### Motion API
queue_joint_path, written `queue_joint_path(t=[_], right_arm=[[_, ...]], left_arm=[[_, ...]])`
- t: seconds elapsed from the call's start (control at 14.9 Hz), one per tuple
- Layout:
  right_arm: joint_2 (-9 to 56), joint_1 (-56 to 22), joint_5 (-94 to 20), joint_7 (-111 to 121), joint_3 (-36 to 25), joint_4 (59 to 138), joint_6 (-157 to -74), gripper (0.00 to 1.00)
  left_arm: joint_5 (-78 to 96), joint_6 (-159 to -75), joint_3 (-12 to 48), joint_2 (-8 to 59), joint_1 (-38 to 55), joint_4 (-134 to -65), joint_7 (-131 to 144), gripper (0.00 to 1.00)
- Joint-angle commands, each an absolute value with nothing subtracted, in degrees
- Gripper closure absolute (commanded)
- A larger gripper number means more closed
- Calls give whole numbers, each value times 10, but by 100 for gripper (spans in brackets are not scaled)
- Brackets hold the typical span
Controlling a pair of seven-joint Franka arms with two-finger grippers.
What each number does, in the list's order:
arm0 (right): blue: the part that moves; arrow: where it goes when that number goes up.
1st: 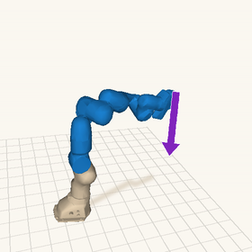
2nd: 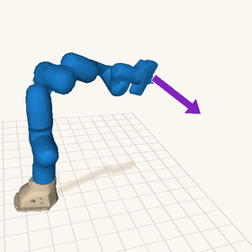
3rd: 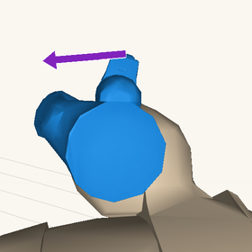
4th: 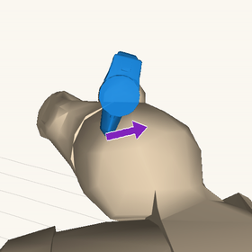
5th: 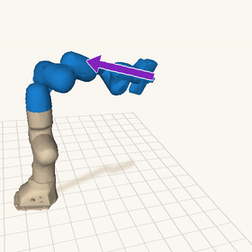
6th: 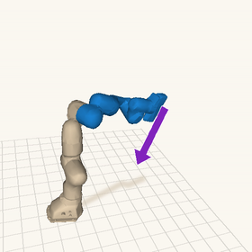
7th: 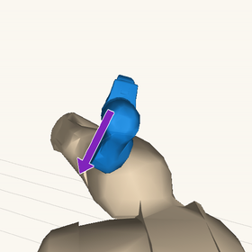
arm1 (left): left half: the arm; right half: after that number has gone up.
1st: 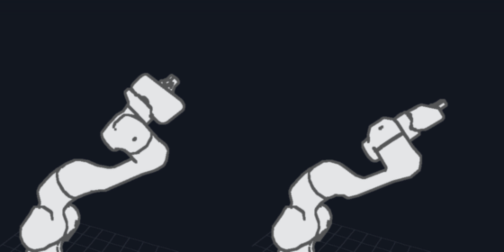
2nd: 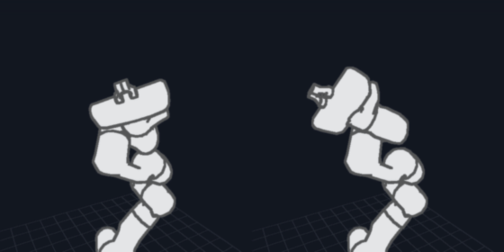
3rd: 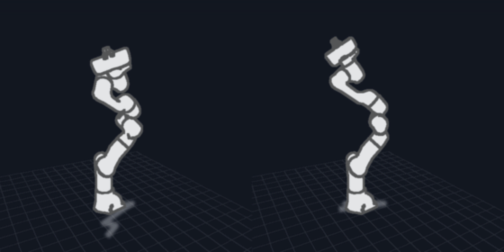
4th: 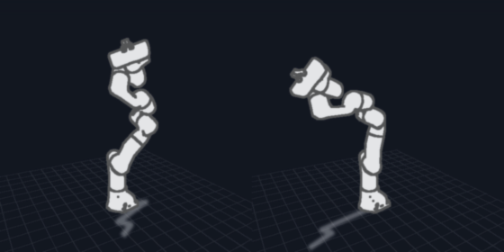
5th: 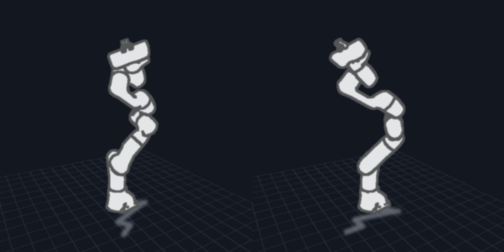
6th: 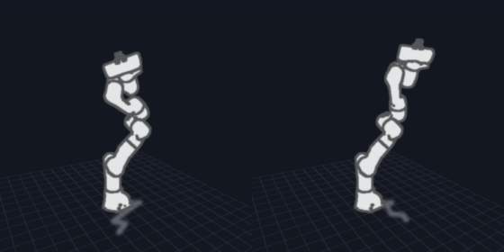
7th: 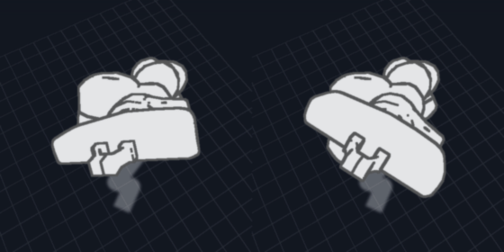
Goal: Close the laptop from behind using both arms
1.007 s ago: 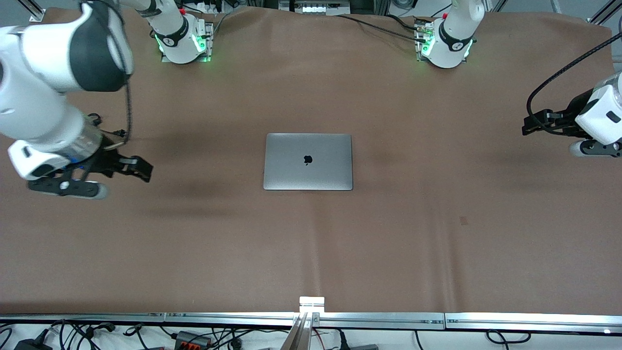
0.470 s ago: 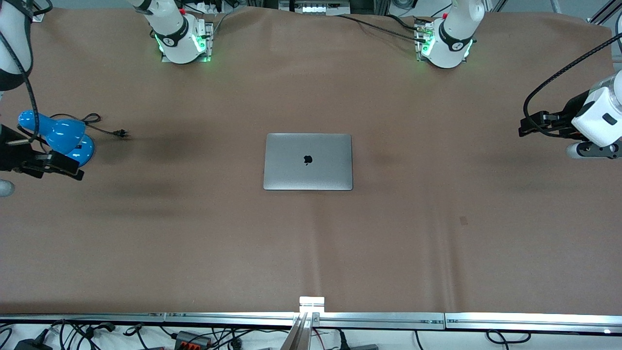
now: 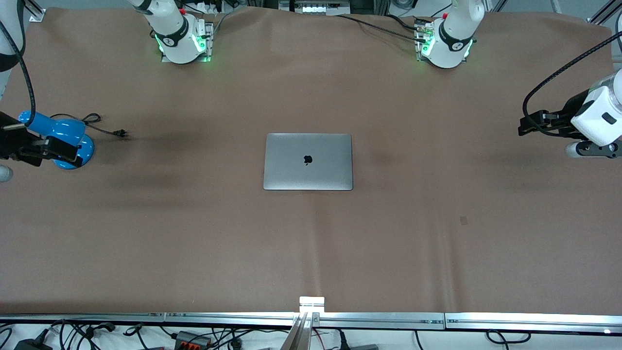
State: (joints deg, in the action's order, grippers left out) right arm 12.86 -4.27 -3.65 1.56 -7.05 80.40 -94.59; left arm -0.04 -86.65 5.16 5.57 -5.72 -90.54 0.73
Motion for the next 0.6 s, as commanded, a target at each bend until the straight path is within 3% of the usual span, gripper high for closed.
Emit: queue_joint_path(t=[0.0,0.2,0.54], right_arm=[[56,-37,-11,18,-59,907,-978,0],[-6,-36,-6,14,-58,1004,-1025,0],[-11,-35,-6,14,-58,1007,-1022,0]], left_arm=[[5,-853,54,59,-58,-892,12,0],[5,-853,54,59,-59,-892,12,0],[5,-853,54,59,-59,-892,12,0]])
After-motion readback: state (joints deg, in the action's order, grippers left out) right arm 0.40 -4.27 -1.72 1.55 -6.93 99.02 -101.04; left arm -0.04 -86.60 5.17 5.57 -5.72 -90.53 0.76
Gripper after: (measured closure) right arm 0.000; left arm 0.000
